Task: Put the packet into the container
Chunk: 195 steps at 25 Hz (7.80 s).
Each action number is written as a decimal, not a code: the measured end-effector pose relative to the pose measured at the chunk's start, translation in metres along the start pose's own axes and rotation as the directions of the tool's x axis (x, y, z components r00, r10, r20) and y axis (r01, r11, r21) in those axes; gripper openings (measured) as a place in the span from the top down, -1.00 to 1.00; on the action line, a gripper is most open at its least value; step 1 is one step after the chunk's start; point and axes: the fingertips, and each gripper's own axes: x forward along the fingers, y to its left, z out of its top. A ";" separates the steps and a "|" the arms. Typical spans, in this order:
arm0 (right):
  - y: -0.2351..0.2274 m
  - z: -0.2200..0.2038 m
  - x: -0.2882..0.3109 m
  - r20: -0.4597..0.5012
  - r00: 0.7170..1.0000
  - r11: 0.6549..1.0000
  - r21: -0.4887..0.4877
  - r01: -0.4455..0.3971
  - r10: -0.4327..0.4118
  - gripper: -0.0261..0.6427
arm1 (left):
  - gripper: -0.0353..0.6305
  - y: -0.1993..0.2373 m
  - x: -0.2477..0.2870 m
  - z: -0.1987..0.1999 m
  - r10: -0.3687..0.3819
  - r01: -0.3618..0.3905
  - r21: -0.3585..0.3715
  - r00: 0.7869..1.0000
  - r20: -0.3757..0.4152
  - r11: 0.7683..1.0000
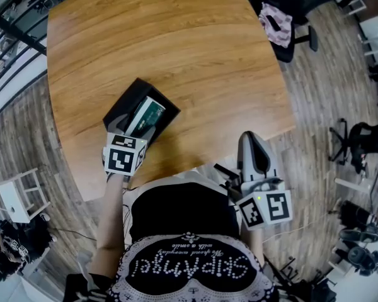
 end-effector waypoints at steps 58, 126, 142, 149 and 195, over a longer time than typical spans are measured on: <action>-0.040 0.026 0.001 0.026 0.981 0.980 -0.057 -0.189 0.191 0.80 | 0.81 -0.007 -0.154 0.098 0.418 -0.317 -0.273 0.721 0.552 0.908; 0.002 -0.013 -0.019 -0.052 0.922 0.914 -0.124 -0.387 0.384 0.80 | 0.81 -0.081 -0.247 0.004 0.582 -0.367 -0.452 0.505 0.637 0.813; -0.008 -0.007 -0.018 -0.048 0.933 0.925 -0.117 -0.360 0.357 0.81 | 0.81 -0.084 -0.239 0.019 0.545 -0.345 -0.422 0.538 0.643 0.838; -0.010 -0.005 -0.019 -0.048 0.935 0.927 -0.119 -0.356 0.353 0.81 | 0.81 -0.088 -0.237 0.028 0.523 -0.328 -0.407 0.542 0.658 0.853; -0.034 0.000 -0.019 -0.044 0.954 0.946 -0.120 -0.301 0.298 0.81 | 0.81 -0.093 -0.216 0.044 0.478 -0.284 -0.387 0.592 0.649 0.877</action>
